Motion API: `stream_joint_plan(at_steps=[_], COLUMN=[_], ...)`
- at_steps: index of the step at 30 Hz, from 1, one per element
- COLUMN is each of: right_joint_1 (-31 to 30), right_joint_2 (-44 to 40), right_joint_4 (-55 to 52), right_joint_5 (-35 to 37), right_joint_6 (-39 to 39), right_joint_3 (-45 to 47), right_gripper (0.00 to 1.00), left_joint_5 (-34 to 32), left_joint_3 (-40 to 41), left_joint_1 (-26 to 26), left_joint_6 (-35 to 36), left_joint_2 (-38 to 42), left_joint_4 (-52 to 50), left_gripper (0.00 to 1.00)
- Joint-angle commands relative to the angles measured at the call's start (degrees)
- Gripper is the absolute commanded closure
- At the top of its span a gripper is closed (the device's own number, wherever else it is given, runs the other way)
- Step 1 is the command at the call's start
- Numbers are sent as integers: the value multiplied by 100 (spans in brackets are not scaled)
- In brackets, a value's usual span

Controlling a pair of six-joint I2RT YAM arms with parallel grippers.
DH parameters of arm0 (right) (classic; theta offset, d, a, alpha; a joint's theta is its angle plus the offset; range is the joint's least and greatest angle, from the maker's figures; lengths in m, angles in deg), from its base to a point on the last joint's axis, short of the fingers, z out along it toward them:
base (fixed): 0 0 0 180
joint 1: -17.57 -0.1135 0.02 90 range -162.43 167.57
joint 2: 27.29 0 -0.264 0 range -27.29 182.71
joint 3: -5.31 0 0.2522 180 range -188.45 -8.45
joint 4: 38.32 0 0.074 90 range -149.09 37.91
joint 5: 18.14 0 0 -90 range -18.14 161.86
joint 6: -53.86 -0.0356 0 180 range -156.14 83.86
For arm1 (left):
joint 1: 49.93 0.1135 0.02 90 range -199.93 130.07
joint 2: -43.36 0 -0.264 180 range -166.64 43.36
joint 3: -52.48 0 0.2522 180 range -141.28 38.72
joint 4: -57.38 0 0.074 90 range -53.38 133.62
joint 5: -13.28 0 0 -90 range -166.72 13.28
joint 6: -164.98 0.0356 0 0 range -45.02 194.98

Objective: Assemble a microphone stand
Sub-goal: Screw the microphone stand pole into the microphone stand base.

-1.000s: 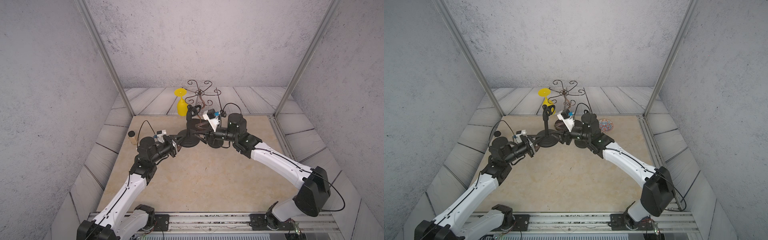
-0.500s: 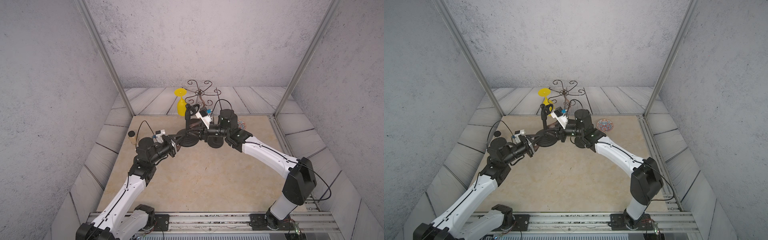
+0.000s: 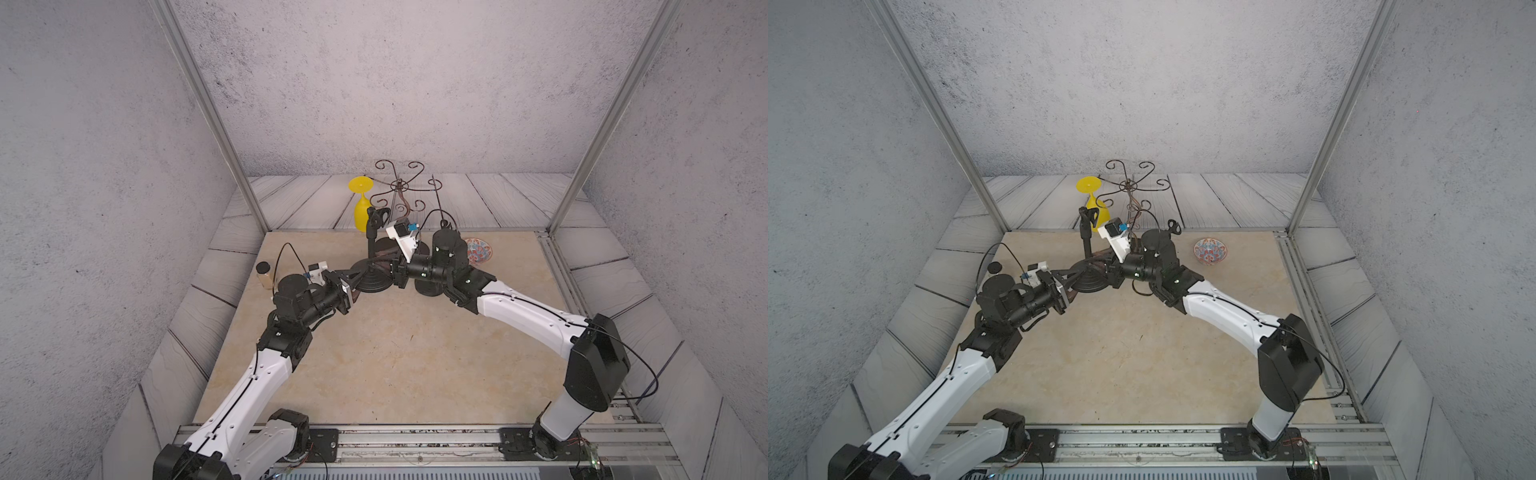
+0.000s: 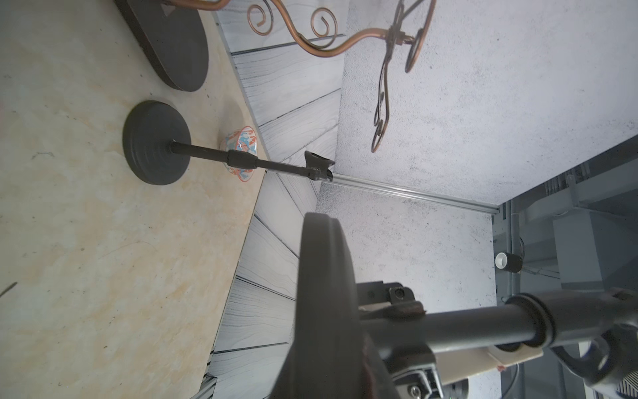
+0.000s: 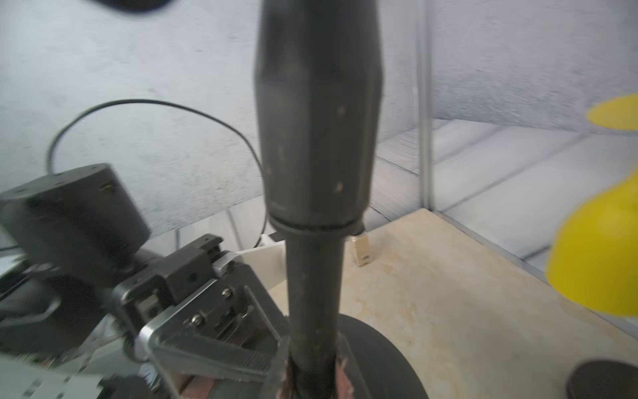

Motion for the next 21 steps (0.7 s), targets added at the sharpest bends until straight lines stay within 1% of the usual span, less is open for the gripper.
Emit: stream_joint_plan(at_steps=[1,2,3,5,6,7,8,10,11,12,13,14,15,17,18,19,21], right_joint_1=[-853,-1169,-1450,-1935,-2107,-2214,-2267,-2272,-2257,-2225,-2180,-2100,-1988,-1770,-1663,-1562,-1257], right_joint_2=[-125,-36,125,616,864,1028,1132,1072,956,800,621,368,101,-349,-583,-748,-1008], right_joint_4=[-292,-344,-349,-512,-736,-895,-1014,-1005,-858,-660,-498,-297,-126,25,16,-32,-283], right_joint_5=[3885,5011,5873,7162,7703,7966,8005,7647,7431,7066,6581,5899,5020,3712,3243,2857,1943], right_joint_6=[-332,-574,-717,-811,-894,-976,-996,-997,-937,-784,-634,-419,-191,106,204,313,555], right_joint_3=[349,315,205,-342,-671,-974,-1175,-1176,-1030,-834,-622,-323,-25,412,582,685,777], right_gripper=[100,100,100,100,100,100,100,100,100,100,87,64,50,35,31,28,25], left_joint_5=[341,336,325,322,314,313,313,305,297,296,296,288,279,287,295,296,307], left_joint_3=[-121,-107,-97,-75,-66,-50,-45,-33,-22,-17,1,19,57,116,128,149,179], left_joint_1=[-57,-58,-51,-49,-50,-50,-50,-42,-41,-32,-32,-23,-23,-14,-15,-14,-5], left_joint_6=[159,165,168,162,162,167,157,154,157,171,185,193,180,153,157,151,143], left_joint_2=[118,117,113,108,108,110,118,142,164,187,203,222,238,265,283,300,339], left_joint_4=[819,812,812,813,817,806,812,812,812,813,775,736,751,775,775,774,767], left_gripper=[100,100,100,100,100,100,100,100,100,100,100,100,100,100,100,100,100])
